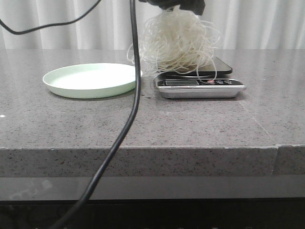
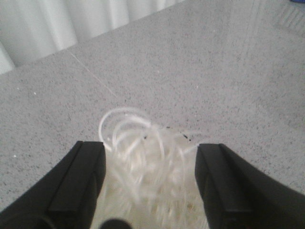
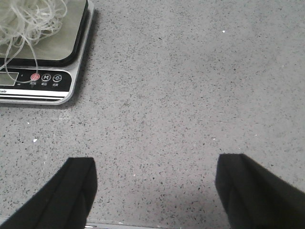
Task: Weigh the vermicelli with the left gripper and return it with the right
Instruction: 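Release the vermicelli onto the scale and raise the left gripper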
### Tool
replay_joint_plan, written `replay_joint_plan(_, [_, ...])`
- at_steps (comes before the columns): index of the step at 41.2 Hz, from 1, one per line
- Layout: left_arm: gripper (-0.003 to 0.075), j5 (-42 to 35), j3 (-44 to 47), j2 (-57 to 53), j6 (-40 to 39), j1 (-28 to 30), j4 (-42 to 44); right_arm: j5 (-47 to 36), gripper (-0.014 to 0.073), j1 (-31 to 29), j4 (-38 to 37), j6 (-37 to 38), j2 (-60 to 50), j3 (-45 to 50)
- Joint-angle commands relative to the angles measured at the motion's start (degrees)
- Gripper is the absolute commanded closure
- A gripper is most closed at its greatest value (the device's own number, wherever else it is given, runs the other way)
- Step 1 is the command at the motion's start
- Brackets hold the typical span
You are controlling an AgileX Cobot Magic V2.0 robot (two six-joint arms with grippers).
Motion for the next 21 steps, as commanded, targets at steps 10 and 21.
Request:
replay_joint_plan(10, [0.0250,3.9,-2.1,-14.5,-0.1,-0.3,1.6,-3.1,-0.0017,-0.3,0.0,-0.4,0.1,-1.8])
replay_joint_plan(21, [0.0250,16.8,-1.5,-27.0,-0.1,-0.3,3.0,-3.1,-0.0017,-0.3,0.0,-0.4,0.1,-1.8])
